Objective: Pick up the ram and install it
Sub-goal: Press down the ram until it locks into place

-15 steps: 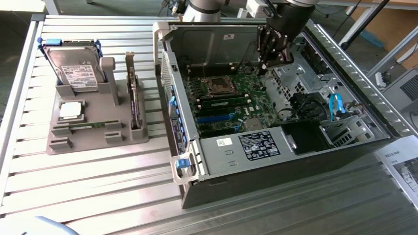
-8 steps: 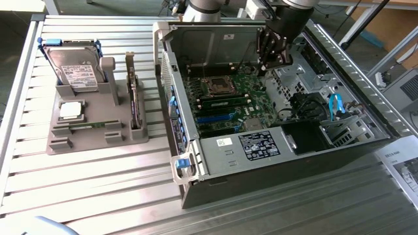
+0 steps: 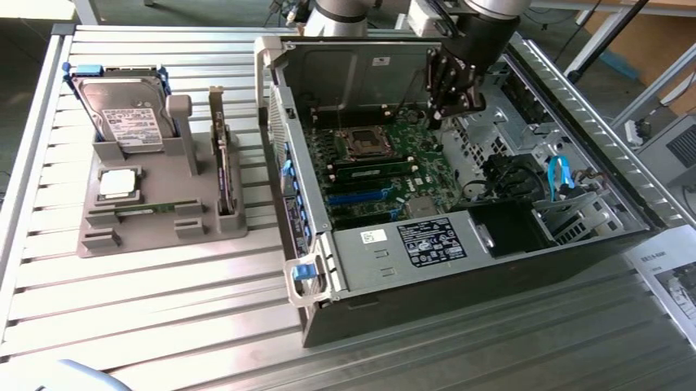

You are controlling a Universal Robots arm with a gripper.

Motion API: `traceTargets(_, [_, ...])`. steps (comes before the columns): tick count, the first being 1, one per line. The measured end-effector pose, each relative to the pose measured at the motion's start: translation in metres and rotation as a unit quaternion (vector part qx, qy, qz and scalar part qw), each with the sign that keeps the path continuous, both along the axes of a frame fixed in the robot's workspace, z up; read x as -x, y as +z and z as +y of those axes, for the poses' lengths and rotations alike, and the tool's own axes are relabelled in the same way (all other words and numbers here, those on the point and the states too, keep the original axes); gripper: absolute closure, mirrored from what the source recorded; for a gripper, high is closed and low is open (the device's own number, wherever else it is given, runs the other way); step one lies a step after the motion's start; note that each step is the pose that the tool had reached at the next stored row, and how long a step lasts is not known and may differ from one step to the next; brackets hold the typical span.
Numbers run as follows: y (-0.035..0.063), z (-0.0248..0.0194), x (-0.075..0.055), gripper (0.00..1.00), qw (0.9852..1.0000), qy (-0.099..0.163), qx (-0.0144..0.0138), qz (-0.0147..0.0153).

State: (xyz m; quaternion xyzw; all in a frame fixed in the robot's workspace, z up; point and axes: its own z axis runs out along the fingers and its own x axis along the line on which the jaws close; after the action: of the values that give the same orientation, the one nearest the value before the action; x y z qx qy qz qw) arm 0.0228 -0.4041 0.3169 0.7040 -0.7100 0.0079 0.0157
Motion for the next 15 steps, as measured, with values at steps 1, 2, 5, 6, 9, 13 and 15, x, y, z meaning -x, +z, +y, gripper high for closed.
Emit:
traceTargets(1, [-0.0006,0.0000,0.0000,0.90,1.0000,0.000,0.0000,-0.0001])
traceTargets(2, [-0.0011,0.0000,0.0000,0.90,1.0000,0.000,0.0000,-0.0001])
traceTargets(5, [-0.0026,0.0000,0.0000,0.90,1.0000,0.000,0.0000,-0.0003])
traceTargets(6, [-0.0028,0.0000,0.0000,0.90,1.0000,0.000,0.0000,-0.0003])
traceTargets(9, [-0.0039,0.0000,0.0000,0.90,1.0000,0.000,0.0000,-0.0004])
traceTargets(13, [-0.0059,0.0000,0.0000,0.90,1.0000,0.000,0.0000,-0.0005])
traceTargets(15, [-0.0068,0.0000,0.0000,0.90,1.0000,0.000,0.0000,-0.0006])
